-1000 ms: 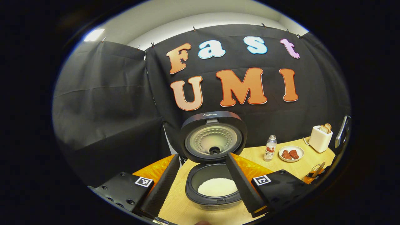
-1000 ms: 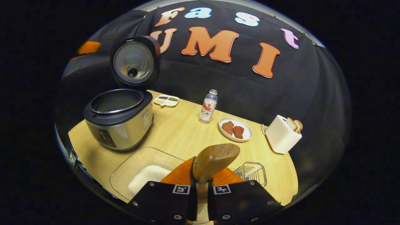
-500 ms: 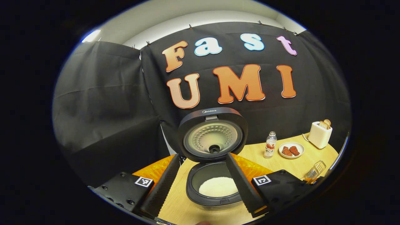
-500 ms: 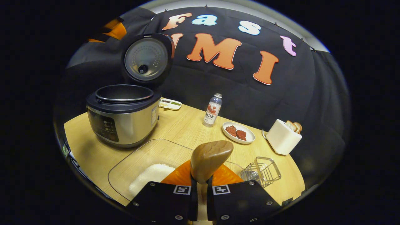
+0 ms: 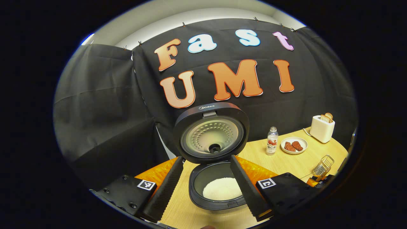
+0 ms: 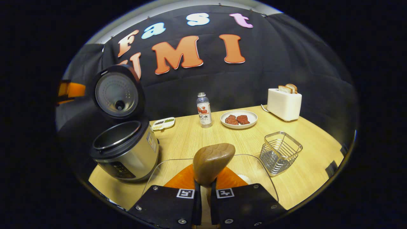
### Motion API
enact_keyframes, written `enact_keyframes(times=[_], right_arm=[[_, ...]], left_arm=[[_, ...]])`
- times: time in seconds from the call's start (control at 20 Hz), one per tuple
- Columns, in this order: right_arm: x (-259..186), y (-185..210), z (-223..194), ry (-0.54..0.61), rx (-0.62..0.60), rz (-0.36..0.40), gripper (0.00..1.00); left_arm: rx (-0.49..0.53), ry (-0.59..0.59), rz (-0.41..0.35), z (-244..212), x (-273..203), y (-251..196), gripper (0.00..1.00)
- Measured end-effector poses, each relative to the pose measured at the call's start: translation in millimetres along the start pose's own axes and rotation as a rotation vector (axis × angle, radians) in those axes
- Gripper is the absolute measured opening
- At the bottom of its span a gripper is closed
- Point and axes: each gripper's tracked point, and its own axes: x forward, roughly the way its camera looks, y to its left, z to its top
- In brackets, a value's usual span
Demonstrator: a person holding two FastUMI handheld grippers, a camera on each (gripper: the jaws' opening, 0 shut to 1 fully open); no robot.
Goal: Close the left gripper, press the button to open the rice cooker; take a wooden spoon from the chopstick holder with the right hand, scoop a spoonful of rice and pour it into the rice cooker, then put the wooden spoon back into the chopstick holder.
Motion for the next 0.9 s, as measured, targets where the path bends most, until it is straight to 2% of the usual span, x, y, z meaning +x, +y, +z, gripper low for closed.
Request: enact_keyframes(times=[0.05, 0.1, 0.15, 0.2, 0.25, 0.35, 0.4, 0.45, 0.5, 0.55, 0.6, 0.65, 0.75, 0.8, 0.85, 0.9], right_arm=[[0, 0, -1, 0.010, 0.044, -0.003, 0.11], [0, 2, -2, 0.026, 0.099, 0.000, 0.11], [0, 4, -2, 0.038, 0.154, 0.005, 0.11], [0, 7, -3, 0.046, 0.202, 0.010, 0.11], [0, 9, -3, 0.051, 0.230, 0.016, 0.11], [1, 15, -3, 0.052, 0.244, 0.017, 0.10], [2, 19, -2, 0.052, 0.243, 0.022, 0.10], [2, 20, -2, 0.056, 0.245, 0.024, 0.11], [4, 22, -2, 0.064, 0.261, 0.030, 0.11], [5, 24, -3, 0.074, 0.286, 0.036, 0.10], [5, 25, -3, 0.088, 0.327, 0.047, 0.11], [6, 25, -3, 0.099, 0.366, 0.056, 0.11], [9, 23, -4, 0.122, 0.439, 0.063, 0.11], [11, 22, -6, 0.142, 0.479, 0.072, 0.11], [14, 21, -9, 0.165, 0.540, 0.088, 0.10], [17, 24, -9, 0.191, 0.605, 0.105, 0.11]], left_arm=[[0.002, 0.000, -0.009, 0, 0, 0, 0.94], [0.005, 0.000, -0.017, -1, 1, -1, 1.00], [0.008, -0.001, -0.021, -1, 3, -1, 0.94], [0.011, 0.000, -0.028, 0, 4, -1, 1.00], [0.015, -0.002, -0.030, -2, 4, 0, 0.94], [0.019, -0.002, -0.035, -2, 6, 1, 0.94], [0.021, 0.001, -0.036, -4, 6, 2, 1.00], [0.021, 0.002, -0.034, -4, 7, 4, 0.94], [0.020, 0.005, -0.034, -4, 7, 7, 1.00], [0.018, 0.006, -0.033, -6, 8, 8, 1.00], [0.018, 0.007, -0.031, -6, 8, 9, 0.94], [0.020, 0.006, -0.029, -6, 8, 11, 1.00], [0.021, 0.005, -0.026, -7, 9, 14, 1.00], [0.019, 0.004, -0.026, -6, 11, 14, 0.94], [0.019, 0.005, -0.028, -7, 10, 13, 1.00], [0.020, 0.003, -0.029, -7, 9, 11, 1.00]])
